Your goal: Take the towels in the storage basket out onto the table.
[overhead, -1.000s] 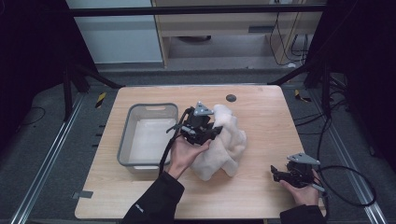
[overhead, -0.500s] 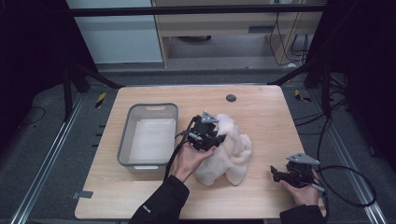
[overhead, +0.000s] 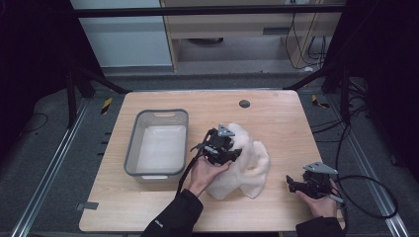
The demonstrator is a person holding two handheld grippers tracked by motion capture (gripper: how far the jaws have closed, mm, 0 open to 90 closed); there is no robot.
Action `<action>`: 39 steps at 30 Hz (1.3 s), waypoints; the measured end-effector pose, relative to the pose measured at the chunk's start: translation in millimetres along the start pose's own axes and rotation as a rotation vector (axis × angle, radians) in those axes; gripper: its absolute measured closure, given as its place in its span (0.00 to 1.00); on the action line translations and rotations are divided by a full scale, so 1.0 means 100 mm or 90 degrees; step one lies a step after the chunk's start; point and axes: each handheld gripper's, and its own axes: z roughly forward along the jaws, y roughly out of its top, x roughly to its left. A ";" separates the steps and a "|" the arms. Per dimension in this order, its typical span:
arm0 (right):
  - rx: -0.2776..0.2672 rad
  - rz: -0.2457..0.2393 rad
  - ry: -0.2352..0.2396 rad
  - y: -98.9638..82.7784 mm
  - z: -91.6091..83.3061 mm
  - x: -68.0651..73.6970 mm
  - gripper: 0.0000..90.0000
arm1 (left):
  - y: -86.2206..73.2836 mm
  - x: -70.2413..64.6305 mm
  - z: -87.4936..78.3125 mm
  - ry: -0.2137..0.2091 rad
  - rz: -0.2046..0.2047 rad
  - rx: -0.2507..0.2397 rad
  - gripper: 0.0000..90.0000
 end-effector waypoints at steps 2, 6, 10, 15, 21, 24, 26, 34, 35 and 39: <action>0.000 -0.001 0.000 0.00 0.00 0.00 0.16 | -0.02 -0.02 0.04 0.004 0.008 0.006 0.64; 0.000 0.000 -0.001 0.00 0.00 0.00 0.16 | -0.06 -0.06 0.11 -0.002 0.013 0.012 0.58; 0.000 -0.002 -0.002 -0.01 0.01 0.00 0.16 | -0.10 -0.07 0.15 -0.007 0.017 0.019 0.54; 0.001 -0.004 -0.002 -0.01 0.01 0.00 0.16 | -0.14 -0.09 0.17 0.003 0.023 0.021 0.43; 0.003 -0.001 -0.002 -0.01 0.01 -0.01 0.16 | -0.17 -0.15 0.16 0.013 0.043 0.018 0.37; 0.003 0.000 -0.001 -0.01 0.01 -0.01 0.16 | -0.17 -0.18 0.12 0.010 0.049 0.013 0.33; 0.003 0.002 -0.001 -0.01 0.01 -0.01 0.16 | -0.17 -0.20 0.07 0.007 0.053 0.007 0.32; 0.007 0.005 -0.002 -0.02 0.01 -0.01 0.15 | -0.16 -0.21 -0.09 -0.003 0.053 -0.012 0.30; 0.006 0.004 -0.002 -0.02 0.01 -0.01 0.15 | -0.16 -0.20 -0.11 -0.002 0.054 -0.014 0.30; 0.007 0.011 -0.003 -0.02 0.01 -0.01 0.15 | -0.18 -0.19 -0.21 0.000 0.055 -0.024 0.29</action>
